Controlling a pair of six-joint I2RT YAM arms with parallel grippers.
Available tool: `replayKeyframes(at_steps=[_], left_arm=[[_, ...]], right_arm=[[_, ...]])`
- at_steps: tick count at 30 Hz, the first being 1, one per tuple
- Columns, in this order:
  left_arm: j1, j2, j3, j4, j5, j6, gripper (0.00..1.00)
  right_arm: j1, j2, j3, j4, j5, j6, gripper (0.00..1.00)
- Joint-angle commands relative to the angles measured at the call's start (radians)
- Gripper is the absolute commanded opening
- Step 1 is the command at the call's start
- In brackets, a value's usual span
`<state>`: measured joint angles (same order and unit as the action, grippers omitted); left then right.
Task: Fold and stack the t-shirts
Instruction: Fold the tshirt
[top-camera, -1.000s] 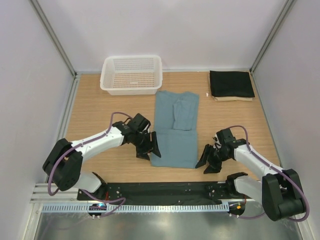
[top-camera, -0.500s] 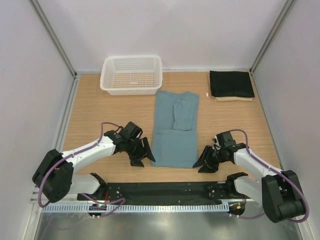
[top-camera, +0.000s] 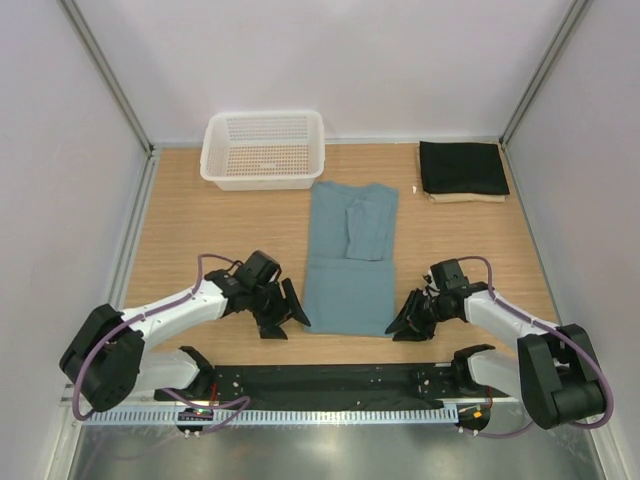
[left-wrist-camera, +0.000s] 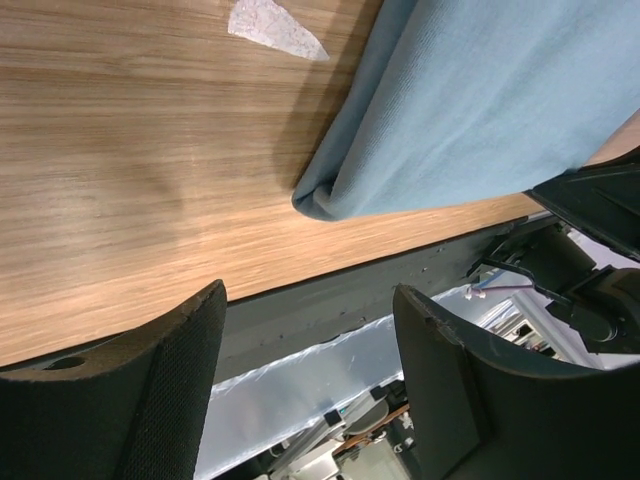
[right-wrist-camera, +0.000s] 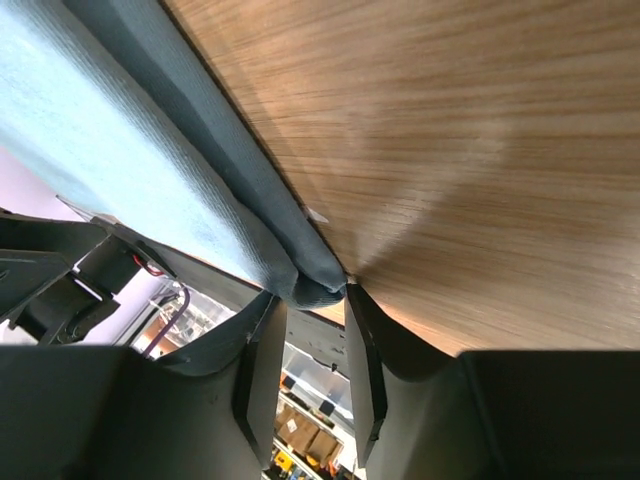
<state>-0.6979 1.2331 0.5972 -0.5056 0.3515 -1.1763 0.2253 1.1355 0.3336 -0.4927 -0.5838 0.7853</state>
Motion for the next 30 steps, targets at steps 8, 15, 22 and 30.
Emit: replayKeyframes(at_steps=[8,15,22,30], left_arm=[[0.006,0.088,-0.011,0.165,0.018,-0.060,0.70],[0.018,0.178,-0.011,0.205,-0.003,-0.089,0.68],[0.018,0.230,-0.022,0.230,0.014,-0.108,0.62],[0.020,0.285,-0.028,0.243,0.037,-0.128,0.51]], right_arm=[[0.000,0.064,0.004,0.071,0.194,-0.057,0.13],[0.000,0.026,-0.005,0.039,0.196,-0.067,0.03],[0.000,0.009,-0.010,0.028,0.193,-0.067,0.02],[0.002,0.027,-0.002,0.040,0.187,-0.067,0.01]])
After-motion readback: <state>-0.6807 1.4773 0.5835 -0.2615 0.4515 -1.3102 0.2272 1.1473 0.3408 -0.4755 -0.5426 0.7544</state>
